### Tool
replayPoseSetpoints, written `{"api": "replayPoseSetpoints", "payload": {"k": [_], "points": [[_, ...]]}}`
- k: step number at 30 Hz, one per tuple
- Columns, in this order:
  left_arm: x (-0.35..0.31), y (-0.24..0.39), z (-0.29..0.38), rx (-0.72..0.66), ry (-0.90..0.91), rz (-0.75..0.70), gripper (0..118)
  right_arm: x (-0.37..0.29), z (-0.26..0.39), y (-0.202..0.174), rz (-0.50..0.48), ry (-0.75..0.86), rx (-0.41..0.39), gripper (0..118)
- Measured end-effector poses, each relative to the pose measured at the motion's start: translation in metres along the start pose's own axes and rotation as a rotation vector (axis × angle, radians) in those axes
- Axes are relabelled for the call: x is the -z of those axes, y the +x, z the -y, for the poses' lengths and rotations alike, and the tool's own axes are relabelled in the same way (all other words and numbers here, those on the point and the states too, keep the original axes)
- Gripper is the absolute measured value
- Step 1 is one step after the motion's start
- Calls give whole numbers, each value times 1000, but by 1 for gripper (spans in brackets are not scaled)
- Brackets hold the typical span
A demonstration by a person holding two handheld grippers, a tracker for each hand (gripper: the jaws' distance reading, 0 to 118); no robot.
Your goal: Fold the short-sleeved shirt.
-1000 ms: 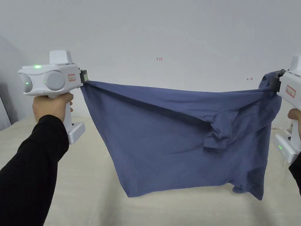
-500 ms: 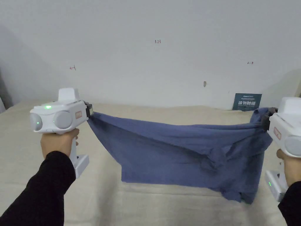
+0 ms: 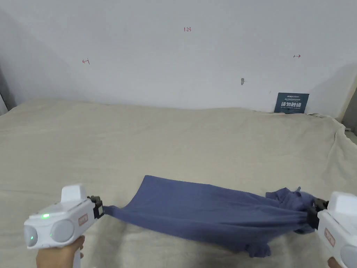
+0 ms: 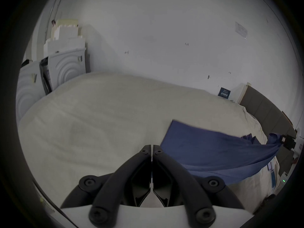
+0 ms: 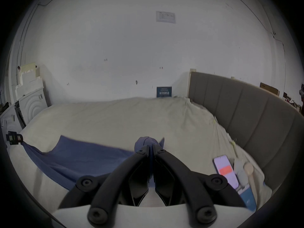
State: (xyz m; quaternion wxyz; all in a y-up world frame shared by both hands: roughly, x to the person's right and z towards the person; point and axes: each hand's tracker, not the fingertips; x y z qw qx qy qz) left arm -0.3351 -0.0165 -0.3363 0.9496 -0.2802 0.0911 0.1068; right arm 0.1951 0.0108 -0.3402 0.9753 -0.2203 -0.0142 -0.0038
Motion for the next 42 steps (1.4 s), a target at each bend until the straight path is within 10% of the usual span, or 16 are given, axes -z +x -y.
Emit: {"api": "replayPoseSetpoints", "payload": {"k": [17,36,39,42], "points": [[-101,-58,121,-15,-147,-49,0,-122,115,0,6,-131,58,1],[-49,-54,157,1,-363,-152,1,-70,177,18,70,-447,83,2],[-52,-51,149,-14,-391,-153,25,-73,171,15,66,-453,77,10],[-62,-45,135,-71,-384,-129,98,-83,153,14,72,-424,70,70]]}}
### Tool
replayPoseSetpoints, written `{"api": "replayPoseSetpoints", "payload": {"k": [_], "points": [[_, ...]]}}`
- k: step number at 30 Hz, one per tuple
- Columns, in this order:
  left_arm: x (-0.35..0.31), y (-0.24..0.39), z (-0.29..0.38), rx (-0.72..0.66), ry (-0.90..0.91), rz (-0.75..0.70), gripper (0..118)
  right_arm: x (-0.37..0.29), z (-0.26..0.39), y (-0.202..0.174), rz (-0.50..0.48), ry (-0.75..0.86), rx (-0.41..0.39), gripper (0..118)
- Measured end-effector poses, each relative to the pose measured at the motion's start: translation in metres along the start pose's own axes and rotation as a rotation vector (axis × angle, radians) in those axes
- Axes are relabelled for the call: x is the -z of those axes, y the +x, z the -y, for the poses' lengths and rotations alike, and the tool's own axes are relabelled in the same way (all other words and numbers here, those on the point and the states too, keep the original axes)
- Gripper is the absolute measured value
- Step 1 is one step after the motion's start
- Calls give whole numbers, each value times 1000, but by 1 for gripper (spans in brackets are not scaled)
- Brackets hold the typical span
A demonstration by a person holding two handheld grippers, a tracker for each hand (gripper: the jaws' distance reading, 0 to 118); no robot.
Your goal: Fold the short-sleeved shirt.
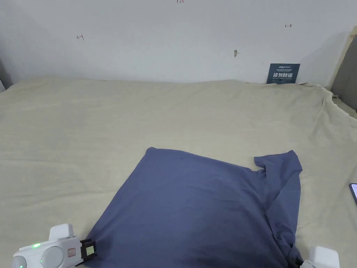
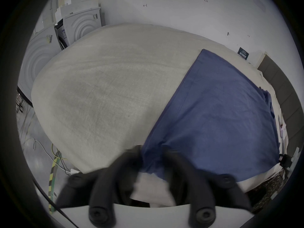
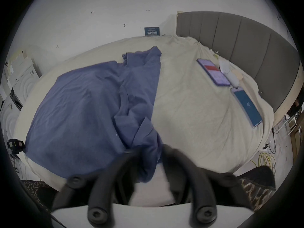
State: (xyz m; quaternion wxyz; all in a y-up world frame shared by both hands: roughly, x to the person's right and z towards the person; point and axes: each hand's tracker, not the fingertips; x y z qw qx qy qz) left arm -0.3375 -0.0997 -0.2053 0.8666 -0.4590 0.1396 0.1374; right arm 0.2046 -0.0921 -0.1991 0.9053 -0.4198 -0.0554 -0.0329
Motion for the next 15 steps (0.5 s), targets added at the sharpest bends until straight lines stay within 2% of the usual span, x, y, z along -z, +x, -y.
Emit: {"api": "replayPoseSetpoints", "payload": {"k": [1,2,5,11,15], "points": [[-7,2,-3,-15,19,27,107,-11,-5,-3,0,24,-5,83],[-17,6,-6,-22,58,62,110,-21,-14,-4,-11,70,-8,87],[-46,20,-22,15,192,123,110,-50,-39,-2,-31,211,-14,87],[-98,59,-52,89,391,136,110,-114,-84,-12,-66,450,-45,87],[-122,83,-57,121,529,142,106,-130,-95,-9,-64,566,-68,85]]}}
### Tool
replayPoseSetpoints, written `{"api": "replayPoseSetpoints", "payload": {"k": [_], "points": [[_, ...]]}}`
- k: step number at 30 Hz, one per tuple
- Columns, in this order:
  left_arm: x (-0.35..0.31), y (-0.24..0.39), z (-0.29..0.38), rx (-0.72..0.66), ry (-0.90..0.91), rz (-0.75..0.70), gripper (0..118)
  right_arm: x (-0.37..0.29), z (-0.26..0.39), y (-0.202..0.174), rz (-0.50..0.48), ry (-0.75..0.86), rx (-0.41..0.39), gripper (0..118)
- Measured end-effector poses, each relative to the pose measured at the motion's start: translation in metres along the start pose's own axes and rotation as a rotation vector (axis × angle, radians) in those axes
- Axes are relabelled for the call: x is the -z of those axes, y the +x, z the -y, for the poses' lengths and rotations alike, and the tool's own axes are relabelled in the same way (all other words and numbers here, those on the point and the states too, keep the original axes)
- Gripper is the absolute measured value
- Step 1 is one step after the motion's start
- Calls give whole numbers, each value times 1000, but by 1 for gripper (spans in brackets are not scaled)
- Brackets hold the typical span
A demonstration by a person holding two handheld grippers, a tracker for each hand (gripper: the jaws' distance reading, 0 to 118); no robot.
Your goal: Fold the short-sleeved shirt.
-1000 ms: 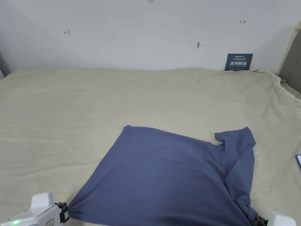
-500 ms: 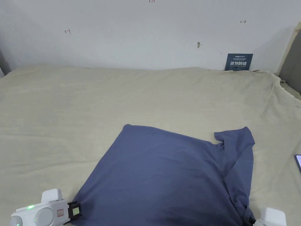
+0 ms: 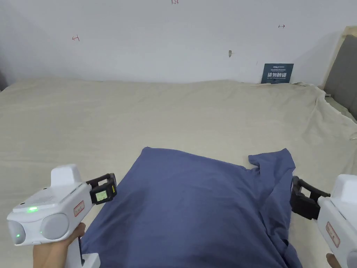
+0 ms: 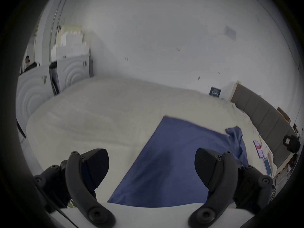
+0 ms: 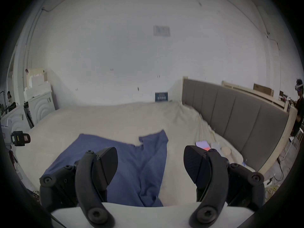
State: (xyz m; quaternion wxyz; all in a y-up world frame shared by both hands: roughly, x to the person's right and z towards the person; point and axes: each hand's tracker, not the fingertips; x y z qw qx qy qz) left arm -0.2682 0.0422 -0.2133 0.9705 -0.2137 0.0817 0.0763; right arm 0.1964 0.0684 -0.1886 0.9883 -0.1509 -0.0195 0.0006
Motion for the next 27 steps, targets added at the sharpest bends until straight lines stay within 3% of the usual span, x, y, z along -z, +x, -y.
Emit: {"api": "replayPoseSetpoints", "payload": {"k": [3,5,7,8,19,27], "points": [[-9,14,-6,16,105,31,80,-2,-3,4,-1,60,-13,69],[-13,23,-10,15,140,68,43,-5,-6,2,5,96,-26,43],[-15,29,-12,5,176,126,10,-6,-7,2,13,124,-38,2],[-15,32,-13,3,186,148,2,-6,-7,2,13,136,-39,0],[13,53,-24,49,147,182,0,11,-5,5,-16,127,-20,0],[107,57,-52,61,-33,223,0,44,-4,6,-20,84,-13,0]]}}
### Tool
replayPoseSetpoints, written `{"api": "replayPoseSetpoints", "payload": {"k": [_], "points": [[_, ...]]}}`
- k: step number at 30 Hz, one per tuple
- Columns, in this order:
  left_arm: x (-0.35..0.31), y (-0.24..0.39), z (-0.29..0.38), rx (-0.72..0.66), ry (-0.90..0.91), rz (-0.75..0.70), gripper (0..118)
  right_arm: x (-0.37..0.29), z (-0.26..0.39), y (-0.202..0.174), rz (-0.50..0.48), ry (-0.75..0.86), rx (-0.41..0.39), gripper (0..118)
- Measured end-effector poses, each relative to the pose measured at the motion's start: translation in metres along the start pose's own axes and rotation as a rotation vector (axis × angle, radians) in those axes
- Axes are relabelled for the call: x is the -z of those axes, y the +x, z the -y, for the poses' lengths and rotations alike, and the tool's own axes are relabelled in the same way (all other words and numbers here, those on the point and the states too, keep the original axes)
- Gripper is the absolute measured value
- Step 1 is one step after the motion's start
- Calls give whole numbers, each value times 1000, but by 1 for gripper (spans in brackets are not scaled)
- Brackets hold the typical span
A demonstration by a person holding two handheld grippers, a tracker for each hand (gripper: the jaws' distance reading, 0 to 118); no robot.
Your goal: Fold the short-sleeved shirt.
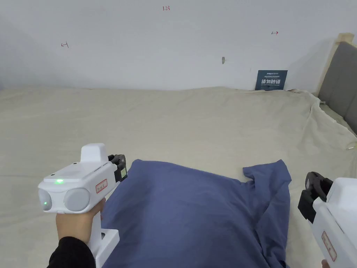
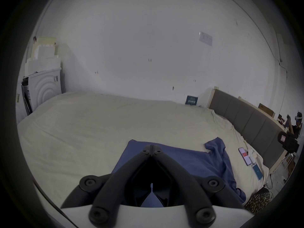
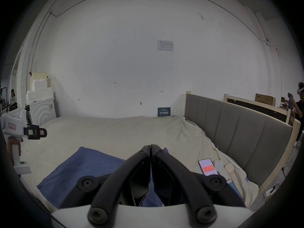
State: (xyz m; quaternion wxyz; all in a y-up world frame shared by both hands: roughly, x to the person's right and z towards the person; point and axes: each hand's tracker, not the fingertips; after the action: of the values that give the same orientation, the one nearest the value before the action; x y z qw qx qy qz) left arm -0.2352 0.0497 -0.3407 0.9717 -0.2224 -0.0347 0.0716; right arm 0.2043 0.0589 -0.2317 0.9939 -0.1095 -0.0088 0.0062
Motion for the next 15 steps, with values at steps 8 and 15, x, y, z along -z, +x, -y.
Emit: {"api": "replayPoseSetpoints", "payload": {"k": [8,15], "points": [[134,-21,-26,21,-206,-28,0,54,9,4,17,-62,-10,0],[247,-37,-32,14,-428,-28,64,99,23,8,50,-115,-6,0]]}}
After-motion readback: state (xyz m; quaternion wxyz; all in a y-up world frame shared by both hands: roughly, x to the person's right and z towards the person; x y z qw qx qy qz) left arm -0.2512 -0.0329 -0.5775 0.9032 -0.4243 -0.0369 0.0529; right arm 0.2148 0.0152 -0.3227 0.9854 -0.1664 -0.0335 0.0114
